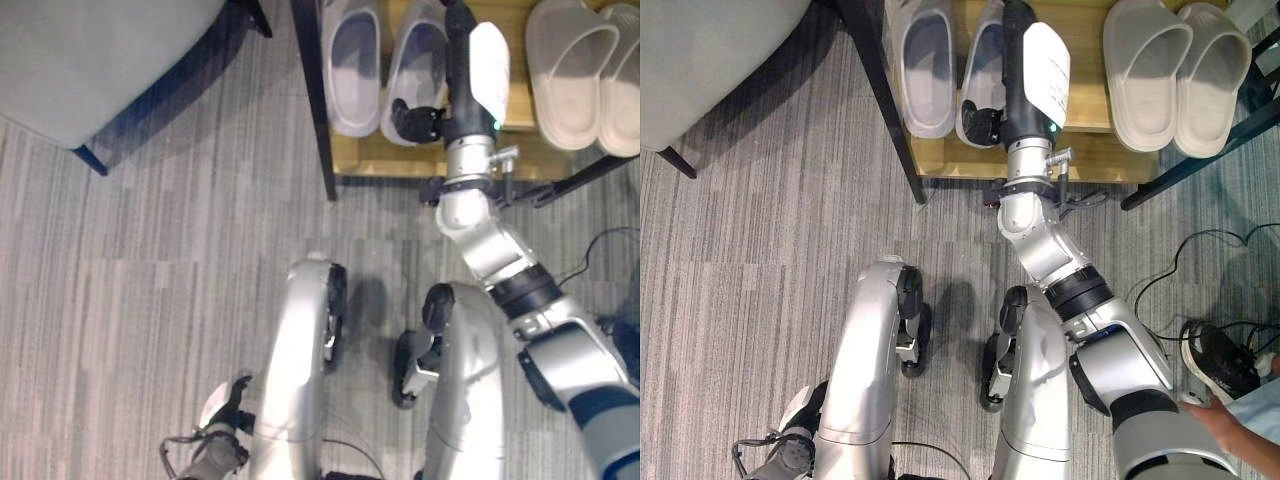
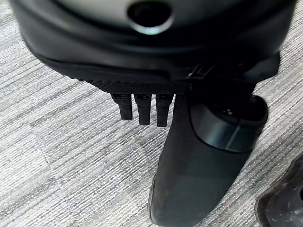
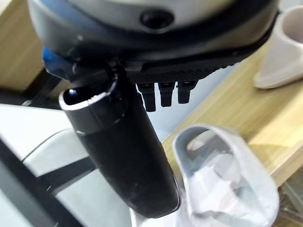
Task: Arrange the slippers neatly on the shoe rack.
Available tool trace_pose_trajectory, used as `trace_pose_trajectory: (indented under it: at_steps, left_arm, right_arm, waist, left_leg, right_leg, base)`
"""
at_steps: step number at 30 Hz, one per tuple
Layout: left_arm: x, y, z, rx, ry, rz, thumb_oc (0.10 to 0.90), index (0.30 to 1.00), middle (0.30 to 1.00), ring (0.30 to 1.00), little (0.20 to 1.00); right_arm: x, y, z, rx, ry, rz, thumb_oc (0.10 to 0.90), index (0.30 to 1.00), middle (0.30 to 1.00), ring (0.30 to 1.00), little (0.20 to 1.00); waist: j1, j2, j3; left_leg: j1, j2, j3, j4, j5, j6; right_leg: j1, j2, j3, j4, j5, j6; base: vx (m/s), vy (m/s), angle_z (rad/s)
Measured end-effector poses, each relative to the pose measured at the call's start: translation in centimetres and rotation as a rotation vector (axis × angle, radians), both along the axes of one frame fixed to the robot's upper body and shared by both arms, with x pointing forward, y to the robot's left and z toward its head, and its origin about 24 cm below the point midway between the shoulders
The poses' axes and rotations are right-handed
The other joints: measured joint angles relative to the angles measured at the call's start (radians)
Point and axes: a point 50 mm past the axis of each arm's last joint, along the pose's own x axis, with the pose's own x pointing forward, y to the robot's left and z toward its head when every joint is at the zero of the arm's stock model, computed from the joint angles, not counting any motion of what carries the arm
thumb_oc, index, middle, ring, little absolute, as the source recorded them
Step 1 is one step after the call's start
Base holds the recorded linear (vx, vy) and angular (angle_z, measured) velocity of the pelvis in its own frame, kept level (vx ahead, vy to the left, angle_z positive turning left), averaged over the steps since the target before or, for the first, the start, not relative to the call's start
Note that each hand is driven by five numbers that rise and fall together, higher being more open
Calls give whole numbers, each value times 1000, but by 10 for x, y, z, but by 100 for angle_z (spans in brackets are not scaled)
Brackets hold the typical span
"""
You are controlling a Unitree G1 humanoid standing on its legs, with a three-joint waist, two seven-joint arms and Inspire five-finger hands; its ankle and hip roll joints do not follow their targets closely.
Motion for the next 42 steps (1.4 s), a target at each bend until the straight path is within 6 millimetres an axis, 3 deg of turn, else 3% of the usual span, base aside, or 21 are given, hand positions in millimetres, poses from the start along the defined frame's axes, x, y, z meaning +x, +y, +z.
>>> trace_pose_trajectory:
  at_steps: [6, 11, 17, 20, 22, 23, 26, 30, 33, 35, 38, 42]
  left_arm:
    - [0, 0, 0, 2, 4, 0, 800, 900, 900, 900, 900]
    - [2, -1, 1, 13, -3, -26, 800, 900, 900, 900, 900]
    - [6, 0, 3, 1, -19, 2, 800, 900, 900, 900, 900]
    - [13, 4, 6, -14, -45, 67, 800, 900, 900, 900, 900]
    - [32, 3, 14, -31, -90, 100, 800, 900, 900, 900, 900]
    - [59, -2, 28, -61, -167, 126, 800, 900, 900, 900, 900]
    - [91, -20, 50, -118, -299, 85, 800, 900, 900, 900, 900]
    - [106, -29, 62, -153, -364, 70, 800, 900, 900, 900, 900]
    - [95, -27, 52, -162, -309, 83, 800, 900, 900, 900, 900]
    - [74, -18, 36, -157, -228, 120, 800, 900, 900, 900, 900]
    - [35, -7, 11, -147, -58, 145, 800, 900, 900, 900, 900]
    - [8, -1, -4, -124, 62, 125, 800, 900, 900, 900, 900]
  right_arm:
    - [-3, 0, 0, -8, -13, 4, 800, 900, 900, 900, 900]
    - [-39, 0, 1, 59, -123, 220, 800, 900, 900, 900, 900]
    - [-76, -6, -32, 222, -13, 537, 800, 900, 900, 900, 900]
    - [-80, -12, -52, 253, 76, 573, 800, 900, 900, 900, 900]
    - [-81, -18, -66, 262, 137, 562, 800, 900, 900, 900, 900]
    - [-81, -23, -78, 271, 177, 543, 800, 900, 900, 900, 900]
    - [-75, -35, -100, 255, 271, 477, 800, 900, 900, 900, 900]
    - [-68, -59, -116, 371, 288, 361, 800, 900, 900, 900, 900]
    - [-74, -84, -148, 450, 397, 250, 800, 900, 900, 900, 900]
    - [-81, -82, -167, 475, 475, 267, 800, 900, 900, 900, 900]
    - [-103, -90, -233, 482, 755, 207, 800, 900, 900, 900, 900]
    - [-127, -88, -289, 524, 1009, 141, 800, 900, 900, 900, 900]
  waist:
    - [11, 0, 0]
    - [3, -1, 0]
    - [-44, -24, 2]
    - [-74, -48, 2]
    - [-81, -68, -1]
    - [-80, -87, -1]
    - [-82, -94, -1]
    - [-83, -94, -2]
    - [-64, -106, -7]
    - [-73, -119, -28]
    - [-71, -149, -104]
    - [-64, -164, -134]
  left_leg:
    - [-1, -1, 0, 0, -4, -1]
    - [-4, -2, 1, 1, -16, 2]
    - [2, -4, 15, 1, -17, 2]
    - [3, -9, 21, -14, -14, -3]
    - [5, -8, 25, -62, -6, -10]
    - [5, -22, 28, -157, 40, -23]
    - [48, -67, 17, -327, 116, -30]
    - [115, -86, -19, -437, 138, -46]
    - [290, -85, -40, -633, 170, -55]
    - [393, -84, -41, -755, 196, -55]
    - [549, -85, -55, -950, 251, -67]
    - [755, -90, -73, -1154, 303, -68]
  right_leg:
    - [0, 1, 0, -1, -6, 4]
    - [3, 1, 1, 0, -14, 6]
    - [4, -3, 14, 15, -24, 5]
    - [1, -6, 20, 12, -26, 3]
    - [-7, -11, 22, -26, -20, -10]
    - [-18, -22, 22, -104, 7, -16]
    - [11, -43, 16, -258, 84, -23]
    - [94, -84, -37, -370, 92, -46]
    - [268, -83, -65, -574, 129, -56]
    - [365, -82, -72, -699, 171, -36]
    - [522, -81, -102, -901, 224, -28]
    - [728, -75, -128, -1113, 283, -13]
  base:
    - [0, 0, 0]
    - [0, 0, 0]
    - [-14, -7, 3]
    - [-50, -38, 8]
    - [-141, -65, 20]
    - [-157, -28, 30]
    - [-131, -2, 28]
    - [-108, 25, 27]
    - [-54, -25, 15]
    - [-8, -23, 6]
    - [1, -31, 11]
    - [42, 2, 12]
